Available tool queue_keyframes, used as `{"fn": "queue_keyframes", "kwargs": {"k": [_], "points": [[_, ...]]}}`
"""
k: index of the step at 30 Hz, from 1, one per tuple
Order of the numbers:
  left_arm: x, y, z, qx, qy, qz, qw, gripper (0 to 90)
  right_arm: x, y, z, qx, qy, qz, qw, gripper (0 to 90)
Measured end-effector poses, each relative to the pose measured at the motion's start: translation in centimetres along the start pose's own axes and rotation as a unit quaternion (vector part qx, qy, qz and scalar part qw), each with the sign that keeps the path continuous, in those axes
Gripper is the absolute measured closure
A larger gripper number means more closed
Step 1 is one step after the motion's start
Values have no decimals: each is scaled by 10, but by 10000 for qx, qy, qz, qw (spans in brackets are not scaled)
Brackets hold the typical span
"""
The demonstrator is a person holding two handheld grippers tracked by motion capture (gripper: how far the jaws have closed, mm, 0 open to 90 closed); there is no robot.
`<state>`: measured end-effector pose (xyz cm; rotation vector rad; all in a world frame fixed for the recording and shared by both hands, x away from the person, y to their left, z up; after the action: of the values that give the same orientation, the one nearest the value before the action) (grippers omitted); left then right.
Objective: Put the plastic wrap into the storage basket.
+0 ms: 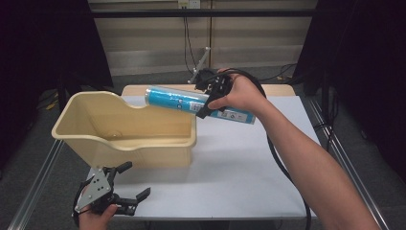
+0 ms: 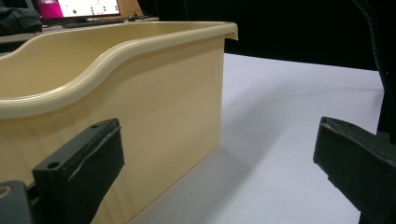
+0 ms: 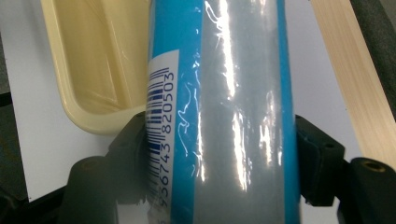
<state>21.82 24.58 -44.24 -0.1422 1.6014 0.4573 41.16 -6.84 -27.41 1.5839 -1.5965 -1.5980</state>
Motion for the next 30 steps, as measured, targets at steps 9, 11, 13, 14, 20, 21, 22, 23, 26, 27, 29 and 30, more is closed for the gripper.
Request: {"fn": "queue_keyframes", "kwargs": {"k": [9,11,13,14,20,21,22,23,26,27,29,30], "points": [[0,0,1,8,19,-16,10000,16,-9,-4,4,-58,163,-39,9998,322],[0,0,1,9,19,-18,10000,17,-11,-5,5,-71,238,-31,9997,322],[0,0,1,11,29,-26,10000,16,-13,-7,7,-66,297,-15,9995,322],[0,0,1,20,30,-31,10000,16,-13,-8,7,-81,330,-18,9994,322],[0,0,1,28,34,-36,10000,16,-18,-13,12,-136,475,-52,9988,322],[0,0,1,30,36,-35,10000,16,-19,-14,13,-144,489,-37,9987,322],[0,0,1,30,37,-35,10000,16,-20,-15,13,-162,510,-34,9986,323],[0,0,1,32,43,-40,10000,16,-21,-16,14,-180,541,-41,9984,322],[0,0,0,29,43,-50,10000,17,-24,-18,15,-211,538,-79,9983,322],[0,0,0,35,39,-40,10000,17,-24,-18,15,-211,538,-79,9983,322],[0,0,1,41,31,-41,10000,16,-26,-19,15,-215,597,-94,9979,322],[0,0,1,7,32,-66,10000,16,-28,-20,17,-248,593,-71,9979,322]]}}
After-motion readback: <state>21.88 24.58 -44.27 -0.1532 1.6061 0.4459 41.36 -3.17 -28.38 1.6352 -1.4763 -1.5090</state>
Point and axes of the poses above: each handheld gripper's, and its own axes: y roughly backward along the jaws, x roughly out of its underside, z roughly to its left, the point moved 1 cm from there along -y, roughly forward along the jaws, and after that the axes turned 14 degrees about x, right-handed, at the moved point
